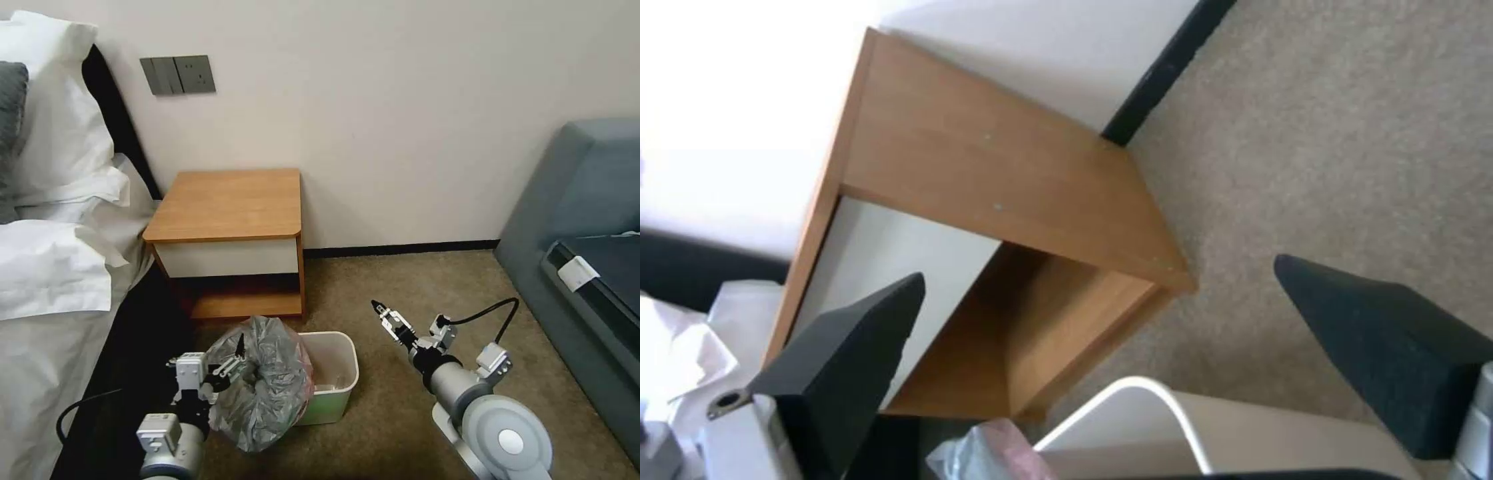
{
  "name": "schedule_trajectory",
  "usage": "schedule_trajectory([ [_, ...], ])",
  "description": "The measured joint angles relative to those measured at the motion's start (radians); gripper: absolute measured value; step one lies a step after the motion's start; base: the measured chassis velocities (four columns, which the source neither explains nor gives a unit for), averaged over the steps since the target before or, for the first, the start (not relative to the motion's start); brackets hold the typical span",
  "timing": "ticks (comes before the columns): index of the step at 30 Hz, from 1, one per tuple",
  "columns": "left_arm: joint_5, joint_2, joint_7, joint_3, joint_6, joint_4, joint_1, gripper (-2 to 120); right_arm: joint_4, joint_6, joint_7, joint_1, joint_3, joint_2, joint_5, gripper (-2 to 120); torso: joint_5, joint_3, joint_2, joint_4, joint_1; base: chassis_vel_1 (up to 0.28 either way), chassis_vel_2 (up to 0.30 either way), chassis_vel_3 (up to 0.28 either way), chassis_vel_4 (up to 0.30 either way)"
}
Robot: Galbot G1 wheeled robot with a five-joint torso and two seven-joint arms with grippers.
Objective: Pick up the garbage bag from the table and place it over the trash can.
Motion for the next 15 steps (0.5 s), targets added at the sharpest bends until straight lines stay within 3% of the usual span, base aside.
schedule_trajectory([
  [2, -0.004, 0.002, -0.010, 0.004, 0.010, 0.004, -0.004, 82, 0.000, 0.001, 0.001, -0.001, 0.002, 0.000, 0.000, 100, 0.0001, 0.000, 0.000, 0.0000, 0.000, 0.000, 0.000, 0.000, 0.000],
  [7, -0.010, 0.009, -0.021, 0.023, 0.028, 0.031, -0.020, 65, 0.000, 0.005, 0.006, -0.003, 0.002, 0.001, -0.004, 100, 0.0000, 0.000, 0.000, 0.0000, 0.000, 0.000, 0.000, 0.000, 0.000],
  [15, -0.021, 0.012, -0.046, 0.055, 0.045, 0.067, -0.034, 66, 0.000, 0.011, 0.014, -0.006, 0.000, 0.003, -0.010, 100, 0.0000, 0.000, 0.000, 0.0000, 0.000, 0.000, 0.000, 0.000, 0.000],
])
